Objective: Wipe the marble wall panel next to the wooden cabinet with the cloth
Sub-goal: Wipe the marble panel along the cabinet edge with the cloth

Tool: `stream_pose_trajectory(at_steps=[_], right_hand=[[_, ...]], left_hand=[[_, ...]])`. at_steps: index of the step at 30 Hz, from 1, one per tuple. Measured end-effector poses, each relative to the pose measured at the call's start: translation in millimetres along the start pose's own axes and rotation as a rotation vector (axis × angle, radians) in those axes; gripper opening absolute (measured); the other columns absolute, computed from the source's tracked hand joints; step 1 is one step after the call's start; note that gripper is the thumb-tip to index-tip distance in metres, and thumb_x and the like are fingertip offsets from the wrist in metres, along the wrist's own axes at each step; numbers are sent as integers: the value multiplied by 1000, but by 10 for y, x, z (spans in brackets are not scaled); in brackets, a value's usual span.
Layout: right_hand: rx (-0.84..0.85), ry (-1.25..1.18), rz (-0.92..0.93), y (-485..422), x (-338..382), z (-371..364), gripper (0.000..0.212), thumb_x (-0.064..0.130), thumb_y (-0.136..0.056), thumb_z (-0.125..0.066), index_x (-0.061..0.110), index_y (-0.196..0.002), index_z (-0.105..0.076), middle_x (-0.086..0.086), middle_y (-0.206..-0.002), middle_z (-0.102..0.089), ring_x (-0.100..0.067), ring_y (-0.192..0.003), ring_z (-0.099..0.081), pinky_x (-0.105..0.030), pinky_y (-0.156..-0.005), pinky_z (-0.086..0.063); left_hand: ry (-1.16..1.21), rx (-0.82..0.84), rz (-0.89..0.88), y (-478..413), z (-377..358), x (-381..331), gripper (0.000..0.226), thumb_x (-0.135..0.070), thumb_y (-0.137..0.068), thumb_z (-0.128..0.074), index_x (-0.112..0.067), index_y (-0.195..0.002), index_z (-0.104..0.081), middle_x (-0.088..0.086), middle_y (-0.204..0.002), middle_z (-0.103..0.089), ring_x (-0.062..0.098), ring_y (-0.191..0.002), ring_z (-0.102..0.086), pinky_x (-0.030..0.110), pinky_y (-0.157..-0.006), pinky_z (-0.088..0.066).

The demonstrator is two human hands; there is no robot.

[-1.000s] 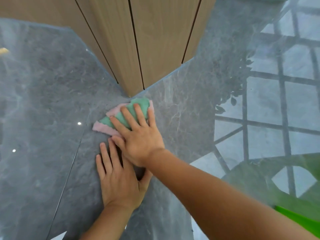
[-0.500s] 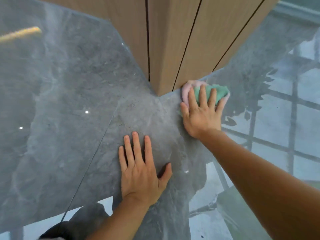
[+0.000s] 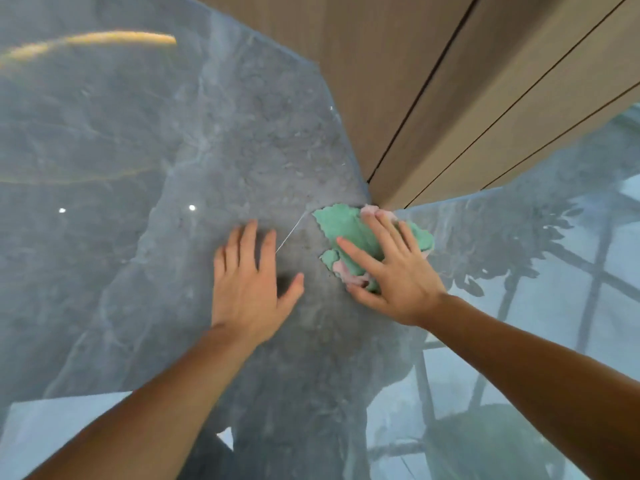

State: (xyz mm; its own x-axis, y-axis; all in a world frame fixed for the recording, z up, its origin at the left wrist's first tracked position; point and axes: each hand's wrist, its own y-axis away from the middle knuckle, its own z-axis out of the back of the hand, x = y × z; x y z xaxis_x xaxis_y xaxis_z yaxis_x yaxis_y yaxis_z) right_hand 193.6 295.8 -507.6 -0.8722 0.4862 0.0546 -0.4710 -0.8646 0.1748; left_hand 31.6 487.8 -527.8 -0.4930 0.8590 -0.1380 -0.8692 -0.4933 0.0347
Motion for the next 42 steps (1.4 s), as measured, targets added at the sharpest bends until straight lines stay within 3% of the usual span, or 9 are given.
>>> stream_pose_trajectory(at_steps=[2, 5, 9, 21, 24, 31, 34, 37, 42], right_hand=[[48, 32, -10, -49, 209, -129, 69, 68, -88, -34, 42, -151, -20, -14, -163, -15, -43, -149, -5, -63, -115, -10], [45, 0, -114, -122, 514, -268, 74, 72, -89, -23, 37, -153, -9, -6, -164, -14, -41, -149, -3, -66, -115, -11], [6, -29, -134, -518, 588, -247, 70, 64, -94, -20, 29, -154, -11, -5, -164, -17, -37, -150, -6, -62, -117, -14], [36, -115, -304, -2789, 96, 184, 72, 59, -94, -18, 22, -155, -5, -9, -165, -1, -39, -149, 11, -53, -121, 5], [44, -100, -273, -2572, 122, 178, 73, 62, -93, -16, 23, -154, -3, -6, -165, 0, -36, -149, 13, -52, -121, 4], [101, -160, -329, -680, 819, -45, 76, 65, -94, -16, 23, -155, 0, -6, -165, 2, -33, -150, 12, -52, -121, 3], [176, -170, -329, -384, 931, -96, 78, 68, -93, -11, 22, -154, 6, -7, -165, 8, -32, -149, 17, -52, -121, 4], [110, -140, -326, -937, 702, -31, 79, 64, -93, -14, 16, -155, 0, -12, -165, 3, -34, -150, 12, -53, -122, 0], [59, -222, -478, -2497, 259, 182, 82, 63, -92, -21, 13, -154, -1, -14, -164, 5, -33, -149, 14, -48, -119, 10]], left_hand=[[-9, 54, 118, -179, 1, 182, 88, -64, -86, -37, -3, -150, -38, 27, -159, -32, 47, -147, -28, 57, -118, -22], [-25, 85, 175, -269, -74, 249, 93, -67, -88, -32, -5, -156, -26, 25, -165, -21, 45, -153, -17, 57, -123, -13], [-37, 25, 148, -248, -162, 272, 91, -66, -89, -34, -5, -155, -28, 26, -163, -25, 45, -152, -19, 59, -122, -16], [-24, 36, 137, -304, -116, 318, 87, -64, -92, -30, -4, -155, -26, 26, -164, -22, 45, -153, -15, 58, -123, -13], [-5, 35, 130, -291, -111, 315, 81, -59, -95, -29, -5, -155, -27, 25, -165, -20, 44, -154, -14, 58, -124, -12], [23, 96, 168, -306, -13, 286, 79, -54, -93, -32, -5, -155, -30, 25, -165, -21, 44, -154, -14, 61, -122, -13], [15, 119, 172, -315, -10, 275, 79, -54, -93, -32, -6, -155, -29, 25, -165, -20, 44, -154, -14, 61, -122, -13], [6, 100, 175, -314, -48, 277, 78, -53, -93, -33, -7, -155, -28, 23, -165, -20, 43, -154, -13, 60, -123, -13], [-1, -4, 155, -291, -187, 317, 75, -53, -95, -32, -6, -154, -31, 24, -164, -23, 43, -153, -16, 57, -124, -12]])
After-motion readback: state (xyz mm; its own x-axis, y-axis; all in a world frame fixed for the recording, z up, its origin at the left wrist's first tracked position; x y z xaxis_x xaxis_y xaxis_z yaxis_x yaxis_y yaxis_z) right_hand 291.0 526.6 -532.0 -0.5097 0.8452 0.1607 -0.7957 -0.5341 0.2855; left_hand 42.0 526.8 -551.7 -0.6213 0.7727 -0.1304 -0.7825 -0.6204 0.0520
